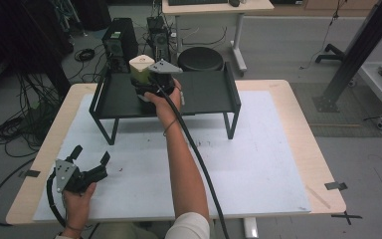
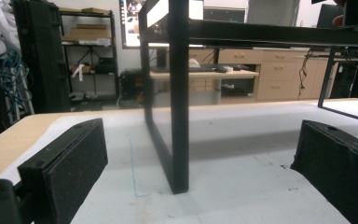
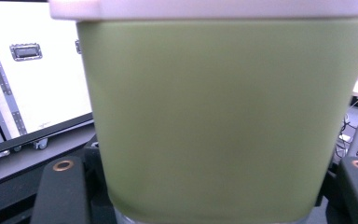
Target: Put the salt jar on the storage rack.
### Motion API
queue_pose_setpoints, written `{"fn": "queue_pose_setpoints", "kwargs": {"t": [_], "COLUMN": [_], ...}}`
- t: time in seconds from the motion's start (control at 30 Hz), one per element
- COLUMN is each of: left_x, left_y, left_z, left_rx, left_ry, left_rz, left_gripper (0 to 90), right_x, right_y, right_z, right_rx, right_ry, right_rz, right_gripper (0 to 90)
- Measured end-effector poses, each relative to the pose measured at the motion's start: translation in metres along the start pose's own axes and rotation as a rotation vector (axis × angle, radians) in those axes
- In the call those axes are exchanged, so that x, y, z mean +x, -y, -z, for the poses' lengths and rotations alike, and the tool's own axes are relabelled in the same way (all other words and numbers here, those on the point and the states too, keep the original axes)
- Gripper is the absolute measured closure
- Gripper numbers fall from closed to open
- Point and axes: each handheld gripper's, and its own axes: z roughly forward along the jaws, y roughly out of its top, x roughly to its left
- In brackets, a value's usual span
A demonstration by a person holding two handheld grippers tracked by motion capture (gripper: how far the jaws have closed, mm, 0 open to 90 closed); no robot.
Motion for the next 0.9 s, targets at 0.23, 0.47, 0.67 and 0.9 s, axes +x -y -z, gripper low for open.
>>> {"fn": "queue_pose_setpoints", "kwargs": {"t": [0.23,0.47,0.67,0.9], "left_x": [0.000,0.000,0.000,0.000], "left_y": [0.000,0.000,0.000,0.000], "left_z": [0.000,0.000,0.000,0.000], "left_rx": [0.000,-0.001,0.000,0.001], "left_ry": [0.000,0.000,0.000,0.000], "left_rz": [0.001,0.002,0.002,0.001], "left_gripper": [3.0,3.0,3.0,3.1], "right_x": [0.000,-0.002,-0.003,-0.002], "right_y": [-0.001,-0.003,-0.006,-0.011], "right_z": [0.000,0.004,0.008,0.015], "right_rx": [-0.023,-0.035,-0.028,-0.032], "right_ry": [0.001,0.014,0.006,0.026], "right_rz": [-0.027,-0.053,-0.064,-0.060], "right_gripper": [24.9,14.6,8.7,1.8]}}
